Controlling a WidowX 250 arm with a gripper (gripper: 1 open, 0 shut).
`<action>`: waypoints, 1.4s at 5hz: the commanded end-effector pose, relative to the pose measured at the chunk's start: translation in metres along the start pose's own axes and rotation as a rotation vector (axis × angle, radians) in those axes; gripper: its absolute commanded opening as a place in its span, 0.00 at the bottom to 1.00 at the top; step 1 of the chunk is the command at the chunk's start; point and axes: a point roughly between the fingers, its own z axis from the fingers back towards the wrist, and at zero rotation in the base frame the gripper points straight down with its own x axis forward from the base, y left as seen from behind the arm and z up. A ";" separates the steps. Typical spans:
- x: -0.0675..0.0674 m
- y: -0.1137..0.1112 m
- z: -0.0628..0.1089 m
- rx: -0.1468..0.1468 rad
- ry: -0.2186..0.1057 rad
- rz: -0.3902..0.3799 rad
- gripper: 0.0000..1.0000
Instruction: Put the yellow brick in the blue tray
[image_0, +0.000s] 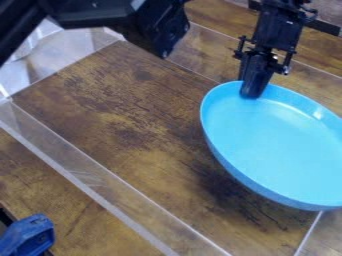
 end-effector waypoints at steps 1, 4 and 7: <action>-0.021 -0.009 0.051 0.040 -0.115 0.034 0.00; -0.042 -0.035 0.068 0.019 -0.091 0.160 0.00; -0.078 -0.043 0.064 0.076 -0.031 0.011 1.00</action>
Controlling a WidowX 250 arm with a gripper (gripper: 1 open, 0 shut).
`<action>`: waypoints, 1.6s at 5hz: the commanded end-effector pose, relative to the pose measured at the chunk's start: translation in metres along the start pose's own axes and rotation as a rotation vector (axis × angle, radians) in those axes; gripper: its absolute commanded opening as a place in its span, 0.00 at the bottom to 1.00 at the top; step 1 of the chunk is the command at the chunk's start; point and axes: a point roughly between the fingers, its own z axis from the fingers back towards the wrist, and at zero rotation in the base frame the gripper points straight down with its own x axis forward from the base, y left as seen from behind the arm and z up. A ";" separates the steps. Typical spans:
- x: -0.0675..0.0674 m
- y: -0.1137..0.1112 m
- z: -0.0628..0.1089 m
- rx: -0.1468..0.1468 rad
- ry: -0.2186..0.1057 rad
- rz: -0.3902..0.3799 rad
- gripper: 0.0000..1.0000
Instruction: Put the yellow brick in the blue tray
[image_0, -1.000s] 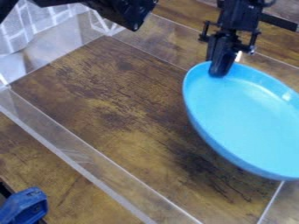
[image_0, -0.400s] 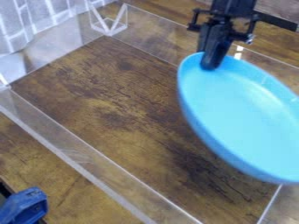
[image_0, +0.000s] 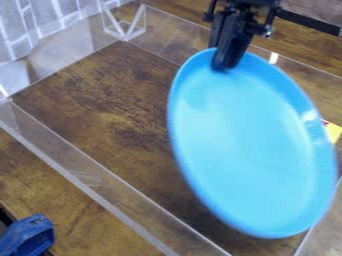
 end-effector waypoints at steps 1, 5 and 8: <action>-0.004 -0.012 0.035 0.082 -0.096 -0.120 0.00; 0.023 -0.043 0.027 0.161 -0.019 -0.383 1.00; 0.021 -0.016 0.002 0.158 0.001 -0.379 1.00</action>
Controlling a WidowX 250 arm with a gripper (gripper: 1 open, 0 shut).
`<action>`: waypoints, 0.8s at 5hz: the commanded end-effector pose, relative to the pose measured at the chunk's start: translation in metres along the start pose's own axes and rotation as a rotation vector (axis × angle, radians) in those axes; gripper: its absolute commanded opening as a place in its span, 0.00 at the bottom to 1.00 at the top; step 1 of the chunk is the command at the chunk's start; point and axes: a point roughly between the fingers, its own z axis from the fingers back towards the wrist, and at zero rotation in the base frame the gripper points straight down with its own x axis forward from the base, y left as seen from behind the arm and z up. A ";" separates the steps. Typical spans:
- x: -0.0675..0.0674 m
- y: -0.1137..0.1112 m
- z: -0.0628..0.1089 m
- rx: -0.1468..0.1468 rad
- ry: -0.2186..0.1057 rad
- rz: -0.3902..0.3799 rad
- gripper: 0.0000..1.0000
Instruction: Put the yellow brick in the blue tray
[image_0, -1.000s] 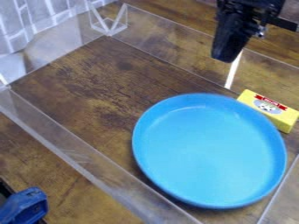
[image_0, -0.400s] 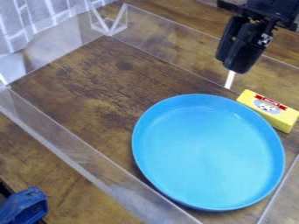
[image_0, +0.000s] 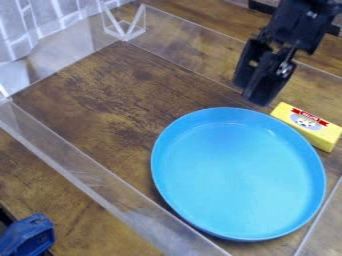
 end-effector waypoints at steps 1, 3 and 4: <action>-0.004 -0.001 0.013 0.049 -0.043 -0.021 1.00; 0.015 0.009 -0.016 0.064 -0.024 -0.086 1.00; 0.026 0.018 -0.034 0.072 -0.015 -0.113 1.00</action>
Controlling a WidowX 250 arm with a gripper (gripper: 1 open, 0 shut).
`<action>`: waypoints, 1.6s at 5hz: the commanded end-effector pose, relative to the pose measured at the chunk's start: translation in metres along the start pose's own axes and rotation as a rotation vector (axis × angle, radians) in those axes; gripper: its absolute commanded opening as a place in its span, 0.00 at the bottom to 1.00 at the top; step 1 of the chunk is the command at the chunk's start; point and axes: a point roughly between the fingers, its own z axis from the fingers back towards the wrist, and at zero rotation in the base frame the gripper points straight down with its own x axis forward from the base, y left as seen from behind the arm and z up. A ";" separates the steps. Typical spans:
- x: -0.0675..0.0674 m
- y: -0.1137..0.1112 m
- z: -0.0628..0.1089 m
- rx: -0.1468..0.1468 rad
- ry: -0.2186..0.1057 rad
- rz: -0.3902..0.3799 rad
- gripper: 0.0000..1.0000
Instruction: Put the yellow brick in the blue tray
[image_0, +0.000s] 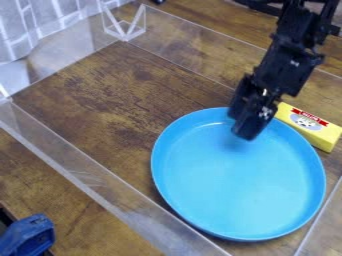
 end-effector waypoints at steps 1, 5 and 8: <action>0.007 -0.006 0.021 0.046 -0.050 0.002 0.00; 0.019 -0.021 0.046 0.071 0.006 -0.024 0.00; 0.031 -0.025 0.053 0.007 -0.018 0.151 1.00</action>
